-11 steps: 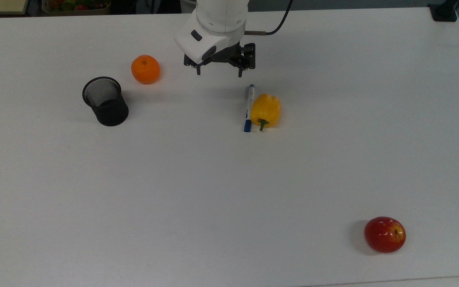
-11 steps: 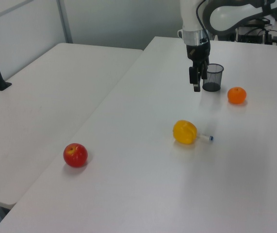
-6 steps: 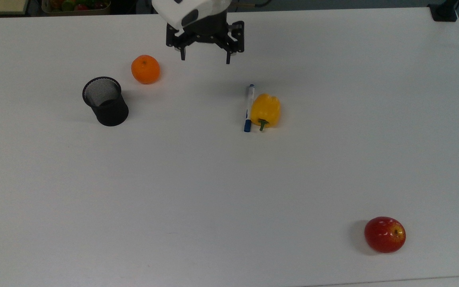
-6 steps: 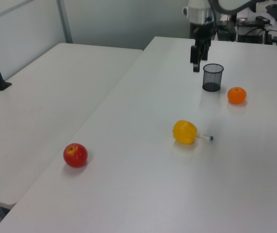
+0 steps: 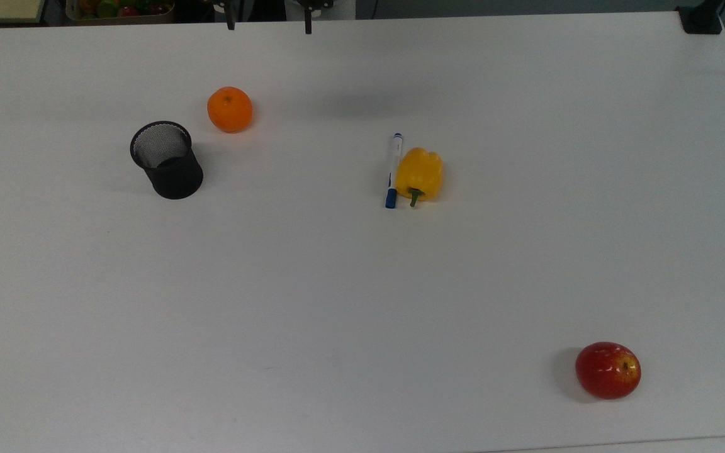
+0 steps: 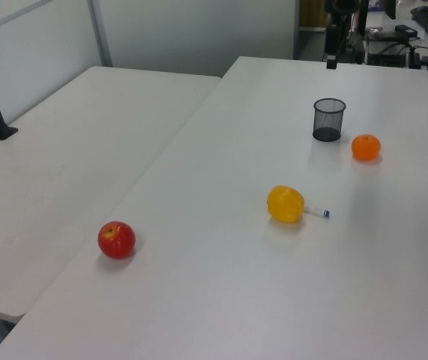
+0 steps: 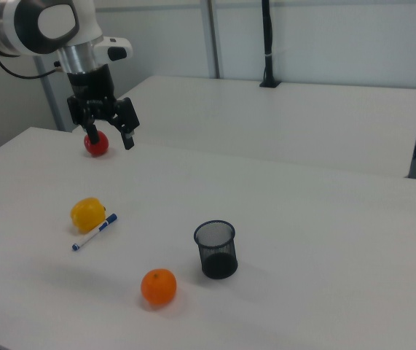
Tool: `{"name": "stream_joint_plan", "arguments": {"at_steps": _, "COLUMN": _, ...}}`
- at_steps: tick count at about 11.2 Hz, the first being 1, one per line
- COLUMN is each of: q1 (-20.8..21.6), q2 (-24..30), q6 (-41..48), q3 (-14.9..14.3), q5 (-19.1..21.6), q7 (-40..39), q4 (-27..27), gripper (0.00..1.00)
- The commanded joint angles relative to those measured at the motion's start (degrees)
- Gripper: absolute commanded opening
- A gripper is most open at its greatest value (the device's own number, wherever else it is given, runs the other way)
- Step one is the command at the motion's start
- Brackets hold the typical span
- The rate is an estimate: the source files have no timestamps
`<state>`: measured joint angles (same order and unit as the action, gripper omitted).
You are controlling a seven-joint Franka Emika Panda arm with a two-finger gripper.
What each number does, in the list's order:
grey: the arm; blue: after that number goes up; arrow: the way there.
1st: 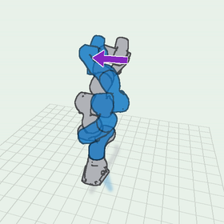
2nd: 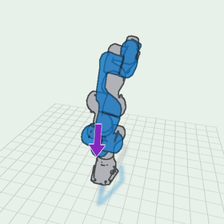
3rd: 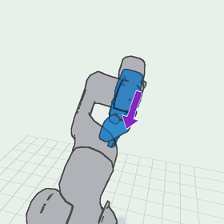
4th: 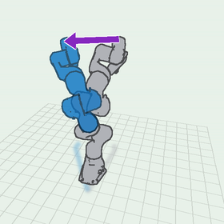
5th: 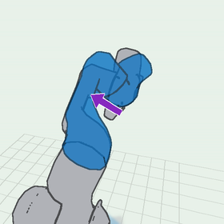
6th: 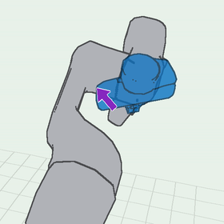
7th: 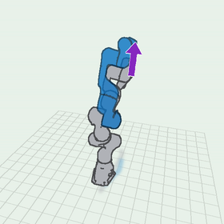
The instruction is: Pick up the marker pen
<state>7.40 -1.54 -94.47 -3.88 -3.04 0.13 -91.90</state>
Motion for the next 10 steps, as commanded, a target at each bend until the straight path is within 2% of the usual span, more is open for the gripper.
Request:
{"name": "stream_joint_plan", "arguments": {"at_steps": 1, "q1": -0.3, "q2": 1.2, "q6": 0.7, "q3": -0.3, "q5": 0.0, "q7": -1.3, "q4": -1.1, "gripper": 1.0}}
{"name": "stream_joint_plan", "arguments": {"at_steps": 3, "q1": -2.0, "q2": 1.2, "q6": 0.7, "q3": 0.5, "q5": 0.6, "q7": -0.9, "q4": -1.0, "gripper": 1.0}}
{"name": "stream_joint_plan", "arguments": {"at_steps": 5, "q1": -6.6, "q2": 1.2, "q6": 0.9, "q3": 5.9, "q5": 0.7, "q7": -0.8, "q4": -1.1, "gripper": 1.0}}
{"name": "stream_joint_plan", "arguments": {"at_steps": 8, "q1": -6.6, "q2": 1.0, "q6": 1.5, "q3": 6.1, "q5": 0.6, "q7": -0.9, "q4": -1.0, "gripper": 1.0}}
{"name": "stream_joint_plan", "arguments": {"at_steps": 10, "q1": -6.5, "q2": -0.8, "q6": 1.7, "q3": 5.9, "q5": 0.6, "q7": -0.8, "q4": 1.6, "gripper": 1.0}}
